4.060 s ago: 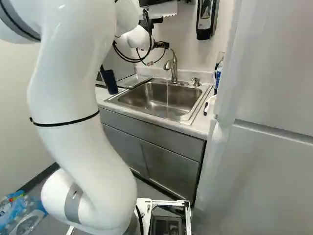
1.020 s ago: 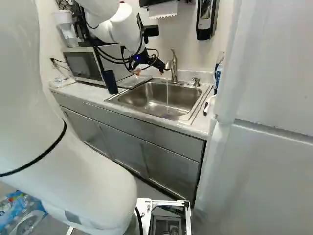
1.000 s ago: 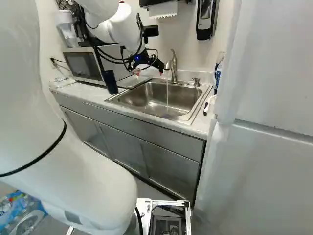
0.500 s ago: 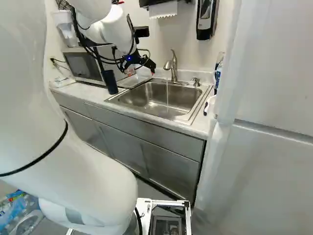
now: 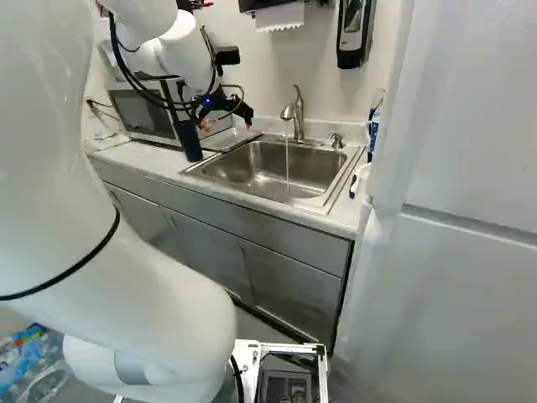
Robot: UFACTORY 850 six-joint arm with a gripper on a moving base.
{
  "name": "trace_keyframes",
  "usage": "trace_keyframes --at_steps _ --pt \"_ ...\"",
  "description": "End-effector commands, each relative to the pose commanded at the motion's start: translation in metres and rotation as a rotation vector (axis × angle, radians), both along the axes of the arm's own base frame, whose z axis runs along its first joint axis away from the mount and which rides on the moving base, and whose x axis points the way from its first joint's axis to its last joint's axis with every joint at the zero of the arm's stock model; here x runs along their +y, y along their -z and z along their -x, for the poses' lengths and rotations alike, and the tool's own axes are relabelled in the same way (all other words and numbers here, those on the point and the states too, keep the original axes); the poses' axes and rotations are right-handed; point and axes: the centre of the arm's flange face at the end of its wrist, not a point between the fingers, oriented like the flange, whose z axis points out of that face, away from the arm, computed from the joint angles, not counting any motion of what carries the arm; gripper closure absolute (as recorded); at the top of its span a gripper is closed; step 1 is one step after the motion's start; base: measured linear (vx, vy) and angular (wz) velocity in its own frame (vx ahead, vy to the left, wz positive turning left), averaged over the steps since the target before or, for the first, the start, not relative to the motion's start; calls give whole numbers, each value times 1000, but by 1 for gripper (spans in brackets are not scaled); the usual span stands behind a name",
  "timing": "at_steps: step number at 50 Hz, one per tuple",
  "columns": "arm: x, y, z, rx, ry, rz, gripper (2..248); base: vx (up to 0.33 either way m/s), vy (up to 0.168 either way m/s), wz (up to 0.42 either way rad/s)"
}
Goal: Rinse the cup and place it in the tray
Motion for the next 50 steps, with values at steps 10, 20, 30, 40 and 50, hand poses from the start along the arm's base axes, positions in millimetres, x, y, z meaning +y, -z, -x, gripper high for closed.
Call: trace_keyframes --at_steps 10,20,30,40,50 --pt "16 0 -1 0 -33 0 3 0 0 0" --pt "33 0 -2 -2 -67 0 3 0 0 0" --pt "49 0 -3 -9 -99 -1 3 0 0 0" --pt "67 8 -7 -17 -132 -3 3 0 0 0" --pt "85 18 -8 -27 -166 -5 3 0 0 0"
